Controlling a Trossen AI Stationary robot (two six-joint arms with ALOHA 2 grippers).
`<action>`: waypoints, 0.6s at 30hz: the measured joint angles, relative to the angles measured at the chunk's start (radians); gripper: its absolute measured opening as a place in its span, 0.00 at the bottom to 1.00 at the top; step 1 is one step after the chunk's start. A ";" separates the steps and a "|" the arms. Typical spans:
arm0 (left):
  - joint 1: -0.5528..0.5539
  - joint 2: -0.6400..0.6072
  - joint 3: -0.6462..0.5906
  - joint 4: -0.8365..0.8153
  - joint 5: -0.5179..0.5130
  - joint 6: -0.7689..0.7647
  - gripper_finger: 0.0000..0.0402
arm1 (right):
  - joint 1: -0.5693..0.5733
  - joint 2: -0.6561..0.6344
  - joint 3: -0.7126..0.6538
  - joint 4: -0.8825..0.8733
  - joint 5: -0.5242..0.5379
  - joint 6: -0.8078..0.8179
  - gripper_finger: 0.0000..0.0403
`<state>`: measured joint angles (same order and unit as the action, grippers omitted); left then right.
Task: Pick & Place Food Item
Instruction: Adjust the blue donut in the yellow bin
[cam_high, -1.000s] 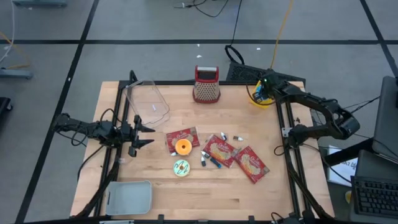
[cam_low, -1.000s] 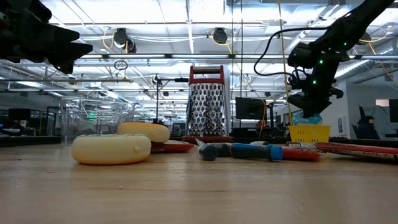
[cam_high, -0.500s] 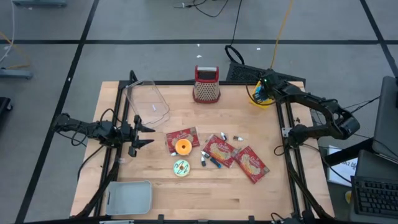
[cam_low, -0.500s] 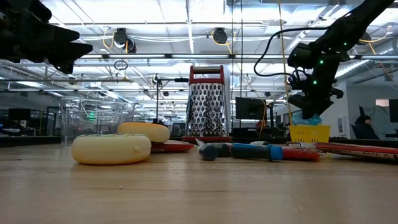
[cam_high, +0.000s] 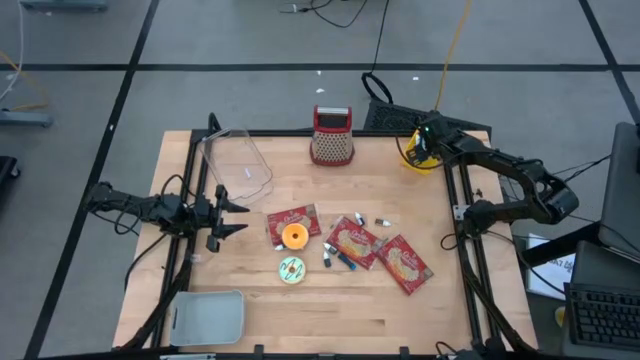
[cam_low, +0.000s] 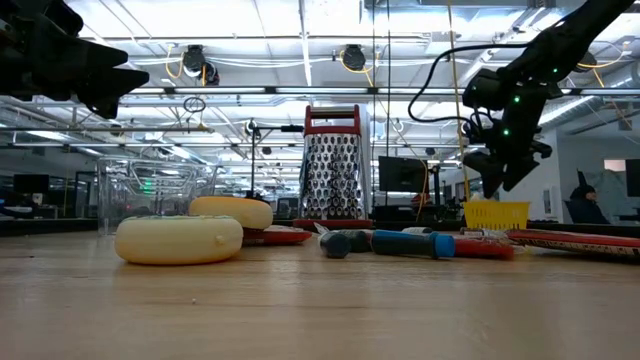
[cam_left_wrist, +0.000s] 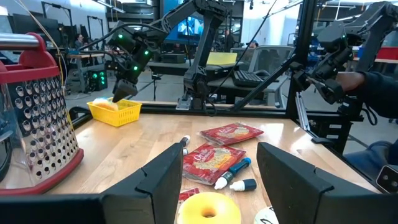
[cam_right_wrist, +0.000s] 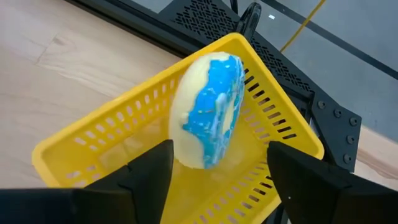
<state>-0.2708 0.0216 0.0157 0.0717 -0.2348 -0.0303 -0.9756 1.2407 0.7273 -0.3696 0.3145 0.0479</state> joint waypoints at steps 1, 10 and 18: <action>0.000 0.000 0.000 0.000 0.000 0.000 0.52 | 0.000 0.000 0.000 0.002 0.000 0.000 0.62; 0.000 0.000 0.000 0.000 0.000 0.000 0.52 | 0.000 0.000 0.000 0.006 -0.074 0.040 0.60; 0.000 0.000 0.000 0.000 0.000 0.000 0.52 | 0.001 0.035 0.000 0.056 -0.155 0.040 0.60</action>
<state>-0.2708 0.0215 0.0157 0.0717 -0.2348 -0.0306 -0.9744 1.2754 0.7273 -0.3134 0.1592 0.0874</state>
